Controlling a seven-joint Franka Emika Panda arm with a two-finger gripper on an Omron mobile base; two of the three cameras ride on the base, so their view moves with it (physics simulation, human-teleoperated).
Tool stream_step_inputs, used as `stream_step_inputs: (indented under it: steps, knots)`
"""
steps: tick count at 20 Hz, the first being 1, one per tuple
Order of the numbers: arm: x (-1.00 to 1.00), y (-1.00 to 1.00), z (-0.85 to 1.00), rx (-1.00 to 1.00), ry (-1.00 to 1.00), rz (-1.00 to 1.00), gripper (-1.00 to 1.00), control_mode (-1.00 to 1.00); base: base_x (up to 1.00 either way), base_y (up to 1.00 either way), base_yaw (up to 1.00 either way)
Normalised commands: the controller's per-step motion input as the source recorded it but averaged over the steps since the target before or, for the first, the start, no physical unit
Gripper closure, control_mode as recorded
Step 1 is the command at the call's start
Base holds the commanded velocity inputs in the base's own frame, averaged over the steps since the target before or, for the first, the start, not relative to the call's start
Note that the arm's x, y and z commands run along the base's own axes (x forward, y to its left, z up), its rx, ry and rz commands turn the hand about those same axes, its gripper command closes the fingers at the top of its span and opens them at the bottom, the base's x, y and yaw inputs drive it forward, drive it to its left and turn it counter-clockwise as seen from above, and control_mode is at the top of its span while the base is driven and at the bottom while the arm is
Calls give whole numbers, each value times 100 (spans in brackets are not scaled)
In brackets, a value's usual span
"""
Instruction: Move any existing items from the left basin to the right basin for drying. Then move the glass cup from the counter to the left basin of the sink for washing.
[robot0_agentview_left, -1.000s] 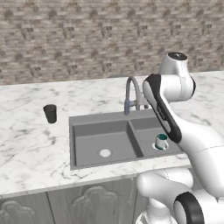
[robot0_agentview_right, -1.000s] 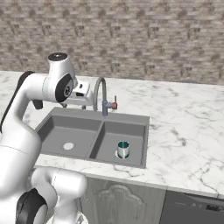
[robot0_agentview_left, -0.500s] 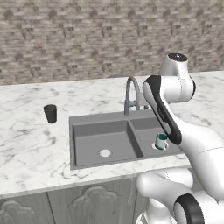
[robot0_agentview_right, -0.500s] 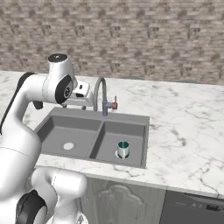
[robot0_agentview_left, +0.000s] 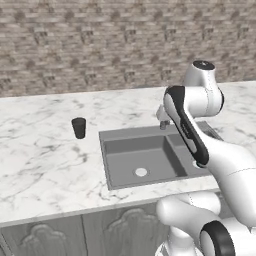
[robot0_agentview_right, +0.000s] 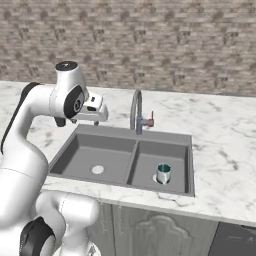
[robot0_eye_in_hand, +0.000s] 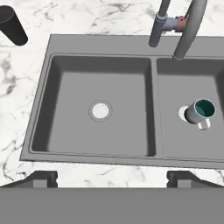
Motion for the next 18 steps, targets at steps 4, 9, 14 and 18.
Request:
stream_step_inputs:
  steps: [4,9,14,18]
  knots:
    - [0,0,0,0,0,0,-100,100,0,59,0]
    - [0,0,0,0,0,0,-100,100,0,44,0]
    - [0,0,0,0,0,0,-100,100,4,41,0]
    - [0,0,0,0,0,0,-100,100,14,46,0]
